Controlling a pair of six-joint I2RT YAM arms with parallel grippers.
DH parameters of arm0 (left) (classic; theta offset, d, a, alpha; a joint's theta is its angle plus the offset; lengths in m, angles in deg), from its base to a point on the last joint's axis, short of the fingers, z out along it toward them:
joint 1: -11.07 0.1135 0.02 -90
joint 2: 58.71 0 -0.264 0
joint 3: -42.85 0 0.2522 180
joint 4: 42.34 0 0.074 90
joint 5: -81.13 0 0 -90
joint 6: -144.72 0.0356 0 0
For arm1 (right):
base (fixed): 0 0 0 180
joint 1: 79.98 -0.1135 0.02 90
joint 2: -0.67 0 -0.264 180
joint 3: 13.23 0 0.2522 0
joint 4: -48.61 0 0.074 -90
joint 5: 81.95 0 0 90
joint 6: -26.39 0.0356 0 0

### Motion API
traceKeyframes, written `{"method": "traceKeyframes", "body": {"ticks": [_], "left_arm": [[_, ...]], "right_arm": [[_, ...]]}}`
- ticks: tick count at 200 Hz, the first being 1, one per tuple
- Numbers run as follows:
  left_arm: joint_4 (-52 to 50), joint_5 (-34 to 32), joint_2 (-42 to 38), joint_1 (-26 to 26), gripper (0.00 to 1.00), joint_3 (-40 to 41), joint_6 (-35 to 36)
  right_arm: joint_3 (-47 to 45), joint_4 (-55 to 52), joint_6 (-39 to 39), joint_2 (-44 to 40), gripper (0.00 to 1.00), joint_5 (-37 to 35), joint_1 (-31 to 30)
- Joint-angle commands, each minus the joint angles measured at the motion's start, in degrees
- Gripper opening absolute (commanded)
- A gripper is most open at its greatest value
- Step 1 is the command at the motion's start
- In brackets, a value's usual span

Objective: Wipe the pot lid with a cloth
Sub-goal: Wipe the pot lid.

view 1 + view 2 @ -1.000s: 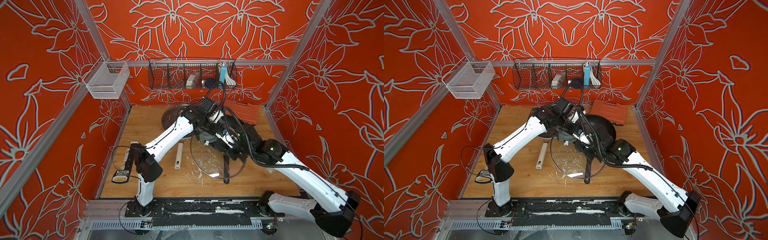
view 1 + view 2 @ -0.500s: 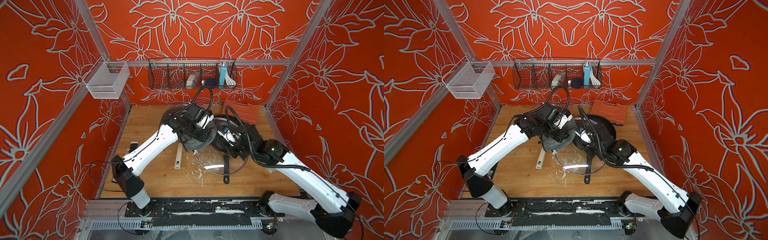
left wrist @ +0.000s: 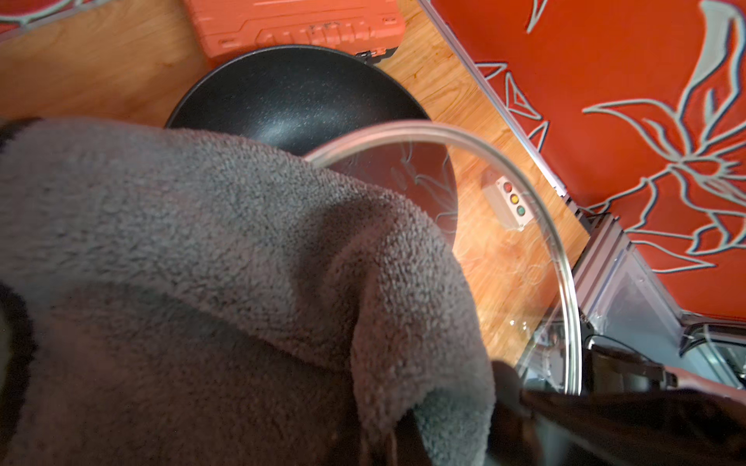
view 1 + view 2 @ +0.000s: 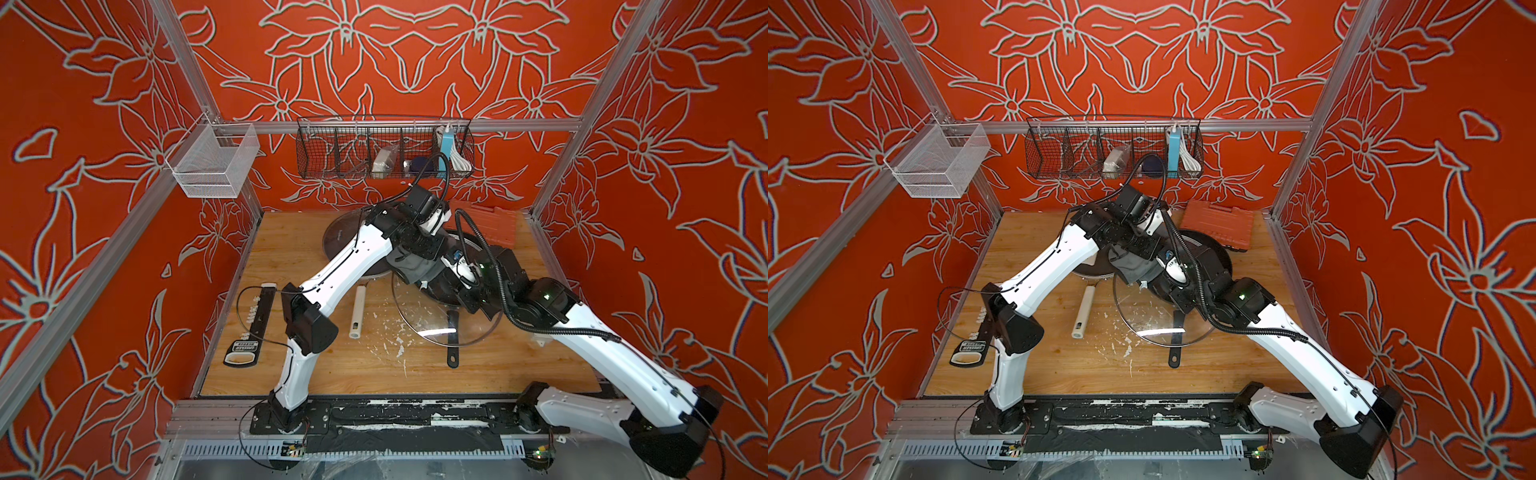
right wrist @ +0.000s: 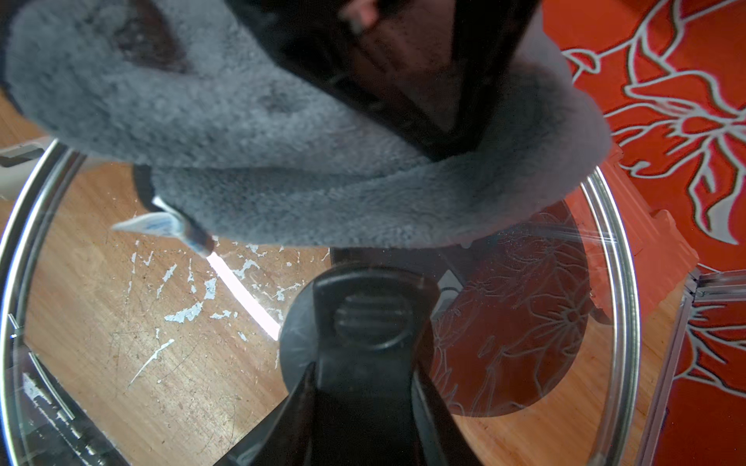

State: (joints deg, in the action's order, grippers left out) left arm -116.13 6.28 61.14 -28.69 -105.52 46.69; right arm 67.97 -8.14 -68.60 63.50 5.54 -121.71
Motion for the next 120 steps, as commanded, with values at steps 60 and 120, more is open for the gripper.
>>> {"method": "traceKeyframes", "body": {"ticks": [60, 120], "left_arm": [[-0.62, 7.16, 6.25, 0.39, 0.0, -1.4, -3.92], [4.24, 1.92, -6.07, 1.61, 0.0, 14.48, -5.77]], "right_arm": [[4.02, 14.15, 0.06, -4.2, 0.0, 2.11, -1.14], [1.97, 17.66, 4.47, -5.72, 0.0, -3.9, -1.12]]}}
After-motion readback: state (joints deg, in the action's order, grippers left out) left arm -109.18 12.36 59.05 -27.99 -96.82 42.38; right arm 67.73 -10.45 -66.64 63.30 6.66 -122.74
